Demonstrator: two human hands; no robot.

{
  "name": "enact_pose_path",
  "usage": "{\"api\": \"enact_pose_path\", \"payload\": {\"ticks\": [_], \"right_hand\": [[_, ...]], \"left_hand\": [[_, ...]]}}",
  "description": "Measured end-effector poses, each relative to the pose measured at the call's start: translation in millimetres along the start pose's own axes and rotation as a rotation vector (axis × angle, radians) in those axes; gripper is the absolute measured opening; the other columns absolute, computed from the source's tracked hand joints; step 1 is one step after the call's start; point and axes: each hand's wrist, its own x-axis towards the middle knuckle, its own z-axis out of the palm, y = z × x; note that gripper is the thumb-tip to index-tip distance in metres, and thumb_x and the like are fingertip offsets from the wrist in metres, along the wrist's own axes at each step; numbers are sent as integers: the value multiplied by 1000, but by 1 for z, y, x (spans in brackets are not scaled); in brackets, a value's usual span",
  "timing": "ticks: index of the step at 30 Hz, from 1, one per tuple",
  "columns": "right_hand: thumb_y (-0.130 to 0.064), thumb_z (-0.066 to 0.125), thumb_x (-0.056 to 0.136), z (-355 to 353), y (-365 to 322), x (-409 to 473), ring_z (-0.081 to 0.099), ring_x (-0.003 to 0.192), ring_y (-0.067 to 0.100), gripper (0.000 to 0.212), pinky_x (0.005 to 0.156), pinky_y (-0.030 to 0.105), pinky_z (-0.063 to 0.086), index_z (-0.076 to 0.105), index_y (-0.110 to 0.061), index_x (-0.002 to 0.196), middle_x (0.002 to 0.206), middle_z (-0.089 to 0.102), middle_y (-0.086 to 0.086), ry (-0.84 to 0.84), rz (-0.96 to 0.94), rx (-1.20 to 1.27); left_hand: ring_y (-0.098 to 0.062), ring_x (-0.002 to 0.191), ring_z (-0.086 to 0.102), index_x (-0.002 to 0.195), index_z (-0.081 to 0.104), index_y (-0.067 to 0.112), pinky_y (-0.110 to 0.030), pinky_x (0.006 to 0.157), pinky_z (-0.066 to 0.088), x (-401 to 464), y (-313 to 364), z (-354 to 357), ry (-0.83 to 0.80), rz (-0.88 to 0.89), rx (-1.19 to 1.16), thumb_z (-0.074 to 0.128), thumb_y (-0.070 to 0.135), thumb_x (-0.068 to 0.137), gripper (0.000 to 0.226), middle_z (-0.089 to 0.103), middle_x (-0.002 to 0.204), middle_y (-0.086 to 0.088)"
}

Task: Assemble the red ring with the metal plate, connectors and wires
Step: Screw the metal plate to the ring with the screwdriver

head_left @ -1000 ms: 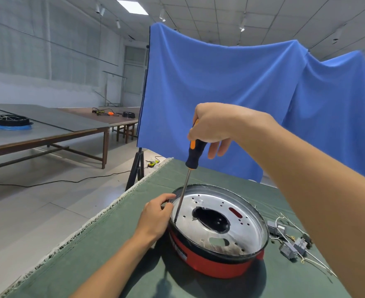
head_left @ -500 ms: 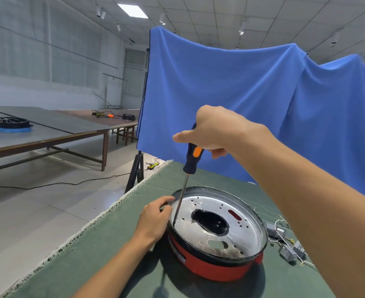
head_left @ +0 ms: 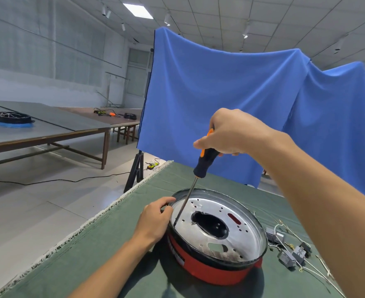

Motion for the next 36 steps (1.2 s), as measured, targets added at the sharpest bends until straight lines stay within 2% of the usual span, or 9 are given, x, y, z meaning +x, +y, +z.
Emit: {"api": "enact_pose_path", "payload": {"ticks": [3, 7, 10, 13, 19, 26, 29, 32, 36], "right_hand": [[-42, 57, 85, 7, 0, 0, 50, 46, 15, 33, 46, 23, 31, 50, -16, 67, 55, 55, -2, 89, 26, -46], [-25, 56, 86, 7, -1, -1, 69, 52, 19, 14, 57, 32, 58, 52, -14, 93, 72, 69, 3, -107, 22, 188], [-28, 63, 83, 5, 0, -1, 54, 41, 14, 20, 44, 22, 40, 56, -12, 74, 50, 60, 0, -26, 22, 125], [-39, 63, 81, 5, -3, -4, 48, 51, 15, 33, 47, 24, 27, 47, -16, 63, 59, 58, -3, 79, 41, -21], [-27, 55, 86, 8, -6, -3, 52, 39, 14, 23, 45, 23, 28, 41, -16, 72, 52, 55, -1, 0, 71, 20], [-33, 59, 85, 14, -4, 1, 37, 49, 16, 36, 47, 25, 20, 39, -15, 61, 58, 43, 0, 208, 111, -88], [-42, 62, 83, 20, -2, 1, 45, 52, 17, 39, 47, 25, 23, 41, -15, 65, 62, 49, 0, 217, 82, 0], [-42, 65, 78, 27, 5, -3, 62, 66, 24, 31, 53, 27, 40, 46, -18, 74, 71, 62, -1, 196, 101, 253], [-32, 60, 74, 15, 22, 0, 60, 80, 30, 21, 62, 31, 45, 54, -15, 85, 82, 63, 5, 444, 166, 385]], "left_hand": [[-5, 101, 56, 114, 68, 25, -21, 88, 41, 0, 1, -1, -1, 1, -4, 49, 20, 87, 34, 67, 113, 10], [-6, 101, 55, 115, 68, 25, -23, 90, 41, 1, 1, -1, 5, -2, -5, 50, 13, 89, 33, 67, 114, 9], [-6, 103, 56, 115, 67, 25, -22, 90, 41, 0, 0, -1, 2, -2, -1, 50, 13, 89, 33, 66, 114, 10], [-9, 106, 58, 116, 67, 24, -26, 92, 44, -1, 1, -1, -1, -6, -6, 49, 14, 90, 33, 67, 114, 10], [-10, 107, 59, 117, 66, 23, -30, 96, 45, -2, 2, -2, 1, -7, -12, 49, 14, 90, 33, 66, 117, 8], [-10, 107, 58, 117, 67, 24, -29, 96, 44, -3, 3, -3, -5, -10, 3, 49, 14, 90, 33, 67, 117, 8], [-10, 106, 59, 116, 67, 25, -30, 96, 45, -3, 4, -4, -5, -22, -5, 49, 17, 89, 34, 67, 115, 9], [-10, 105, 58, 117, 66, 25, -30, 96, 45, -4, 5, -5, -17, -29, -3, 47, 21, 87, 35, 67, 116, 9], [-10, 106, 58, 116, 66, 26, -29, 94, 44, -6, 8, -6, -26, -46, -6, 44, 30, 82, 41, 67, 116, 9]]}}
